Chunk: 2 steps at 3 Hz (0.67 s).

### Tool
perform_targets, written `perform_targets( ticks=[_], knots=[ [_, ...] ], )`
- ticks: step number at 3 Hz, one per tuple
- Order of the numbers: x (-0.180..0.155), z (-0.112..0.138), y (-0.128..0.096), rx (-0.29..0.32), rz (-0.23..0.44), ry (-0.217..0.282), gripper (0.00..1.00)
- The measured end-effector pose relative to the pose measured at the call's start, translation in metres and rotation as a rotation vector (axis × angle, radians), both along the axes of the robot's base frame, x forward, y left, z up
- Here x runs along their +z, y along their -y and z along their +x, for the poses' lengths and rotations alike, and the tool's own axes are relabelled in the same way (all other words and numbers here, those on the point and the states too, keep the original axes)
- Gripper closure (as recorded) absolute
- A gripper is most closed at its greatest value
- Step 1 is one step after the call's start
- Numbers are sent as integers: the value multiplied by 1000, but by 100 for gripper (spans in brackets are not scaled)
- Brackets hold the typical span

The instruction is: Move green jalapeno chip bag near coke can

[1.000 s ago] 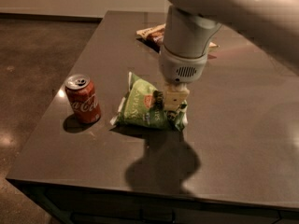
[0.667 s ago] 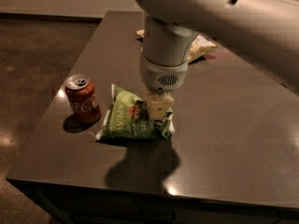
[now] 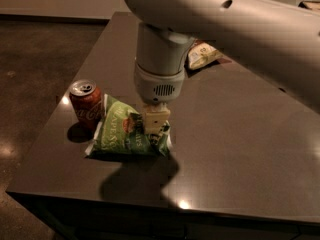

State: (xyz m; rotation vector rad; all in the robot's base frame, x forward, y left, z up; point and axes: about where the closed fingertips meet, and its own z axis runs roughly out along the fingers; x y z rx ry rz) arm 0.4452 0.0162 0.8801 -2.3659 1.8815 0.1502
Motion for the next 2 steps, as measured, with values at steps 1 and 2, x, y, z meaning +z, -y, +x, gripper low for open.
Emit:
perform_targets(
  ticks=[1,2],
  knots=[
    [0,1,0,-1,2,7,13],
    [1,1,-1,-1,5,12,0]
  ],
)
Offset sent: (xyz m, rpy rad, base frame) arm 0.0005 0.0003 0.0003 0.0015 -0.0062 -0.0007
